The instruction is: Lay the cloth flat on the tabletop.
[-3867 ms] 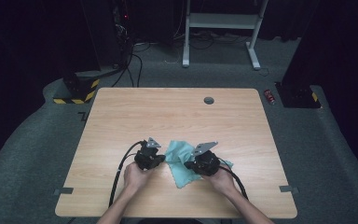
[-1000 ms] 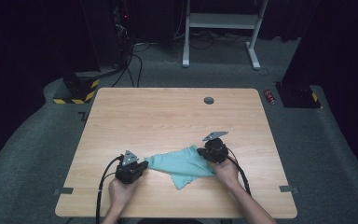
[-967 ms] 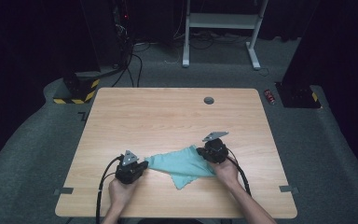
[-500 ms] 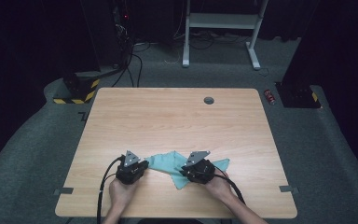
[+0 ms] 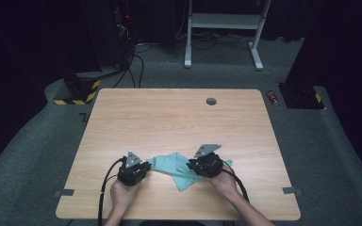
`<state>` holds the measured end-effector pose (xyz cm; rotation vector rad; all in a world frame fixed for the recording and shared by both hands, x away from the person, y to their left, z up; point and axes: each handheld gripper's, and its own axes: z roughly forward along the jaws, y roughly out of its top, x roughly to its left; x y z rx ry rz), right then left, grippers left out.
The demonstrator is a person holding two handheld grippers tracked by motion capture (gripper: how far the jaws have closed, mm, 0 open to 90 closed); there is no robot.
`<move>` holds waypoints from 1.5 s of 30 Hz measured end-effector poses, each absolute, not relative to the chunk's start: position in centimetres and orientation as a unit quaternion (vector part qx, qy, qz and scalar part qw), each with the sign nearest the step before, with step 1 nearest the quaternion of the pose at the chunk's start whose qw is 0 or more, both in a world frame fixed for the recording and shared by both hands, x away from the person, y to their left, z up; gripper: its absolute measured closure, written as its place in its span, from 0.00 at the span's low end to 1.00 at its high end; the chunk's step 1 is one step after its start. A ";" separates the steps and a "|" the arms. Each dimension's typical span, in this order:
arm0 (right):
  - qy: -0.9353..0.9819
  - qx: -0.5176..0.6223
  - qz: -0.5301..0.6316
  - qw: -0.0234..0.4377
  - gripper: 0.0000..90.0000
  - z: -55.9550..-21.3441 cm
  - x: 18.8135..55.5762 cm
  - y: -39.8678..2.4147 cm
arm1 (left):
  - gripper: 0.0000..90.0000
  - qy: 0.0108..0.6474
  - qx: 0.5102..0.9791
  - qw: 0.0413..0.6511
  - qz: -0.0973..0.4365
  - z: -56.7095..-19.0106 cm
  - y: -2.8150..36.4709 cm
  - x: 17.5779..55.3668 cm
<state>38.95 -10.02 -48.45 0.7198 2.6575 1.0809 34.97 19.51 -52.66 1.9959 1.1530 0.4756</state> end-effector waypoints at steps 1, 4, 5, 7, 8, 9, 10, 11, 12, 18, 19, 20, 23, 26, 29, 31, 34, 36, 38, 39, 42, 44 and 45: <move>0.895 0.242 0.364 0.087 0.86 -48.6 38.9 -9.8 | 0.89 0.452 0.783 0.384 0.187 -52.7 19.5 35.0; 0.898 0.245 0.360 0.072 0.85 -49.0 39.2 -9.3 | 0.89 0.453 0.783 0.384 0.187 -52.7 19.5 35.0; 0.900 0.242 0.356 0.068 0.84 -49.2 39.3 -9.1 | 0.89 0.453 0.783 0.384 0.187 -52.7 19.5 35.0; 0.904 0.242 0.348 0.059 0.83 -49.6 39.4 -8.8 | 0.89 0.452 0.783 0.384 0.187 -52.7 19.5 35.0; 0.906 0.240 0.345 0.055 0.84 -49.8 39.4 -8.7 | 0.89 0.452 0.783 0.384 0.187 -52.7 19.5 35.0; 0.906 0.239 0.344 0.050 0.84 -49.9 39.5 -8.6 | 0.89 0.452 0.783 0.384 0.187 -52.7 19.5 35.0; 0.907 0.240 0.342 0.046 0.86 -50.0 39.5 -8.5 | 0.89 0.452 0.783 0.384 0.188 -52.7 19.5 35.0; 0.908 0.237 0.342 0.042 0.91 -50.1 39.5 -8.5 | 0.89 0.451 0.783 0.384 0.188 -52.7 19.5 35.0; 0.909 0.234 0.343 0.041 0.97 -50.1 39.5 -8.5 | 0.90 0.450 0.784 0.384 0.189 -52.7 19.4 35.0; 0.907 0.229 0.351 0.047 1.00 -49.8 39.3 -8.8 | 0.93 0.449 0.785 0.383 0.189 -52.7 19.3 34.9; 0.904 0.231 0.356 0.049 1.00 -49.6 39.4 -8.9 | 0.94 0.449 0.785 0.382 0.189 -52.7 19.3 34.9; 0.902 0.233 0.360 0.049 1.00 -49.5 39.4 -9.1 | 0.94 0.449 0.785 0.382 0.190 -52.7 19.3 34.9; 0.895 0.238 0.372 0.058 1.00 -49.0 39.4 -9.5 | 0.94 0.449 0.785 0.381 0.191 -52.6 19.2 34.8; 0.890 0.240 0.381 0.068 1.00 -48.5 39.4 -10.1 | 0.96 0.448 0.785 0.381 0.194 -52.6 19.1 34.7; 0.882 0.250 0.390 0.085 1.00 -47.9 39.5 -10.9 | 0.98 0.447 0.776 0.406 0.182 -52.5 19.4 34.8; 0.878 0.255 0.394 0.100 1.00 -47.5 39.7 -11.5 | 0.99 0.450 0.772 0.411 0.180 -52.4 19.4 35.1; 0.870 0.266 0.394 0.130 1.00 -47.1 39.9 -12.4 | 0.99 0.443 0.775 0.410 0.188 -51.6 19.3 35.9; 0.863 0.273 0.398 0.149 1.00 -46.8 40.2 -13.2 | 0.99 0.434 0.780 0.405 0.200 -50.6 19.0 36.7; 0.854 0.285 0.405 0.160 1.00 -46.5 40.7 -13.9 | 0.99 0.432 0.781 0.401 0.206 -49.8 18.8 37.5; 0.852 0.293 0.403 0.162 1.00 -46.4 41.0 -14.3 | 0.99 0.432 0.781 0.402 0.206 -49.4 18.7 38.0; 0.846 0.311 0.396 0.176 1.00 -46.4 42.2 -15.1 | 0.99 0.434 0.782 0.394 0.213 -48.8 18.4 39.7; 0.841 0.322 0.393 0.186 1.00 -46.4 42.9 -15.6 | 0.99 0.440 0.783 0.386 0.212 -48.7 18.2 40.7; 0.837 0.330 0.394 0.186 1.00 -46.5 43.2 -16.0 | 0.99 0.440 0.783 0.384 0.215 -48.7 18.1 41.2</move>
